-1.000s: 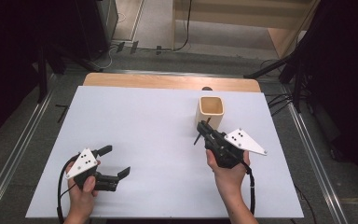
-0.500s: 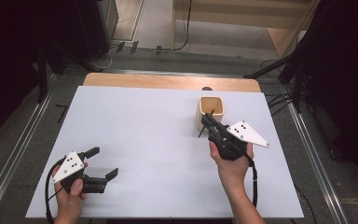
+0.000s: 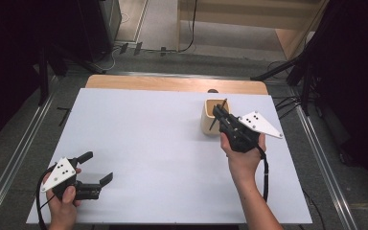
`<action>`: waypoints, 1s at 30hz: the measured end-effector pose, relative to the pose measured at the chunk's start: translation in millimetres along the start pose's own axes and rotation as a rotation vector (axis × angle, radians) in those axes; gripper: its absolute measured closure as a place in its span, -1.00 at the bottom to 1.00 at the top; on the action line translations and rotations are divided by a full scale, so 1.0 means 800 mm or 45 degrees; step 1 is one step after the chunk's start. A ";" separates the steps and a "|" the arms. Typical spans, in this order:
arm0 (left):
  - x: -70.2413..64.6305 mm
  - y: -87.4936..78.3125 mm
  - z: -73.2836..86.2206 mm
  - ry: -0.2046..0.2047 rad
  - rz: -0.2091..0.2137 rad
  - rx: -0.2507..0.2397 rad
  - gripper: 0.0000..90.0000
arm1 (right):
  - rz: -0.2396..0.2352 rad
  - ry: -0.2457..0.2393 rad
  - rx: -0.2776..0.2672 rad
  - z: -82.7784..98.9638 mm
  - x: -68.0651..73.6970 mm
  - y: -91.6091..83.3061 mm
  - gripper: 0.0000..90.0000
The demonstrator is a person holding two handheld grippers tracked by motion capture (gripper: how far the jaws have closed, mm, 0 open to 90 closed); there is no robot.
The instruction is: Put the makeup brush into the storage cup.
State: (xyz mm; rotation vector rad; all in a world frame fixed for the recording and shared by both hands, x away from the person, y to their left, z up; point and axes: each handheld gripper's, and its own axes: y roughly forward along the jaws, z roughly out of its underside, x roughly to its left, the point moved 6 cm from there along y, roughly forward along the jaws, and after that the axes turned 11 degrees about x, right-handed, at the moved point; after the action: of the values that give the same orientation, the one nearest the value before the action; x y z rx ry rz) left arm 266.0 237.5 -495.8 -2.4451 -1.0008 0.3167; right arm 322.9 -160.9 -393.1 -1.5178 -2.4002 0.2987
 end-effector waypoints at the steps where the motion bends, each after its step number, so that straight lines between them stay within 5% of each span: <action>1: 0.001 -0.001 0.001 0.000 -0.003 -0.001 -0.96 | 0.007 0.000 -0.001 -0.002 -0.002 0.001 0.87; 14: 0.011 -0.009 0.007 -0.012 -0.035 -0.019 -0.97 | 0.080 0.007 -0.014 -0.026 -0.030 0.018 0.87; 30: 0.014 -0.012 0.007 -0.020 -0.042 -0.035 -0.97 | 0.161 0.000 0.014 -0.024 -0.059 0.047 0.87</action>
State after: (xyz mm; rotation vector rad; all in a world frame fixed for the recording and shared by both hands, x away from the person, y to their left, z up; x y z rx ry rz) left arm 266.1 253.3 -496.0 -2.4517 -1.0576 0.3135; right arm 380.9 -187.4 -393.7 -1.6679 -2.3031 0.3383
